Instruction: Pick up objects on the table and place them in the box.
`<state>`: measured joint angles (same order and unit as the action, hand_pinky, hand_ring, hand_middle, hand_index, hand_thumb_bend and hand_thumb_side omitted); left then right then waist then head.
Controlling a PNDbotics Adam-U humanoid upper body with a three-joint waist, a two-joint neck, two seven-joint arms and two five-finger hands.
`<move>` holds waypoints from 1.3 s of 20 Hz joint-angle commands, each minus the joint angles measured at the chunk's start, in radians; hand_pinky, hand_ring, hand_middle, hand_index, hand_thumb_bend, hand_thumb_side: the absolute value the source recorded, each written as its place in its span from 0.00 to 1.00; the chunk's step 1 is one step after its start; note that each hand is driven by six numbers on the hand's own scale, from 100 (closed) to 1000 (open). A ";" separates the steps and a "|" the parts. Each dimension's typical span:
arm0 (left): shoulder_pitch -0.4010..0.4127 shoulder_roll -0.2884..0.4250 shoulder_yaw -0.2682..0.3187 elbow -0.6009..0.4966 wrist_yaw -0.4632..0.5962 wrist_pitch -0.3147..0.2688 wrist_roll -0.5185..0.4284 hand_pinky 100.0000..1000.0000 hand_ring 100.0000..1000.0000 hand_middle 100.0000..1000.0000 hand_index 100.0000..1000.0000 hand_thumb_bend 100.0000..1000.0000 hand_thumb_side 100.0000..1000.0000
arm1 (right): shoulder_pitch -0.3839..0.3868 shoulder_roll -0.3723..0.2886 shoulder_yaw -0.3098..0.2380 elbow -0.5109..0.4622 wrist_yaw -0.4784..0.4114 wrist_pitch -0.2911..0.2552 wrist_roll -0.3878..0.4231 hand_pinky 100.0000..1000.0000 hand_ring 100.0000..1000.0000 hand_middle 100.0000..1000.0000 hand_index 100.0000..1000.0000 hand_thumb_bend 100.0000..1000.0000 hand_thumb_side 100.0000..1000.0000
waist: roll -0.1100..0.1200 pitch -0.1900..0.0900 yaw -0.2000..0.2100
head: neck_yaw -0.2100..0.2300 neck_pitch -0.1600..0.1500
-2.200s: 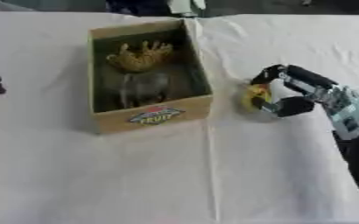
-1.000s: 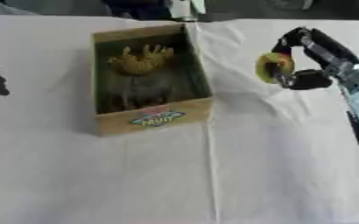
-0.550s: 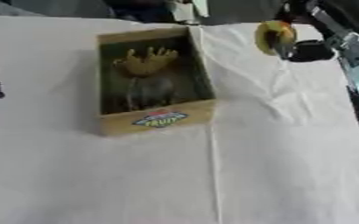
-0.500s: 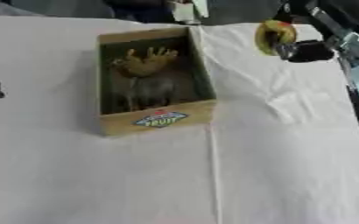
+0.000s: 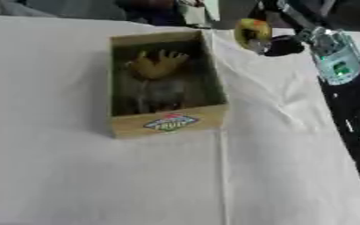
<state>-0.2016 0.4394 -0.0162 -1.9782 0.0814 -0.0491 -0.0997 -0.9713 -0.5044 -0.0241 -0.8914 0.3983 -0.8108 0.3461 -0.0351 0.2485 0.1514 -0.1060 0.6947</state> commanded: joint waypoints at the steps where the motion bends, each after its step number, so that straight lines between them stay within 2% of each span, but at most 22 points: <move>1: -0.021 0.019 -0.003 -0.022 0.024 -0.024 -0.014 0.70 0.47 0.47 0.70 0.00 0.17 | -0.037 -0.006 -0.003 0.007 0.021 -0.066 0.049 0.52 0.27 0.10 0.24 0.00 0.06 | 0.005 -0.022 0.009 | -0.011 -0.011; 11: -0.047 0.018 -0.014 -0.022 0.059 -0.037 -0.032 0.69 0.47 0.47 0.70 0.00 0.16 | -0.075 0.065 0.000 0.058 0.093 -0.033 0.013 0.52 0.31 0.12 0.27 0.00 0.05 | 0.010 -0.022 0.037 | -0.020 -0.011; 18: -0.055 0.015 -0.022 -0.022 0.064 -0.026 -0.042 0.69 0.47 0.47 0.70 0.00 0.16 | -0.067 0.112 0.009 0.065 0.214 0.000 -0.109 0.53 0.35 0.19 0.37 0.00 0.05 | 0.011 -0.021 0.040 | -0.019 -0.012; 26: -0.059 0.012 -0.027 -0.022 0.065 -0.013 -0.048 0.69 0.47 0.47 0.70 0.00 0.17 | -0.057 0.164 0.025 0.053 0.366 -0.013 -0.260 0.54 0.40 0.28 0.49 0.00 0.03 | 0.011 -0.019 0.039 | -0.018 -0.010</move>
<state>-0.2482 0.4394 -0.0463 -1.9800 0.1400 -0.0645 -0.1460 -1.0109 -0.3329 0.0007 -0.8161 0.7388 -0.8201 0.1108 -0.0283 0.2477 0.1911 -0.1248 0.6931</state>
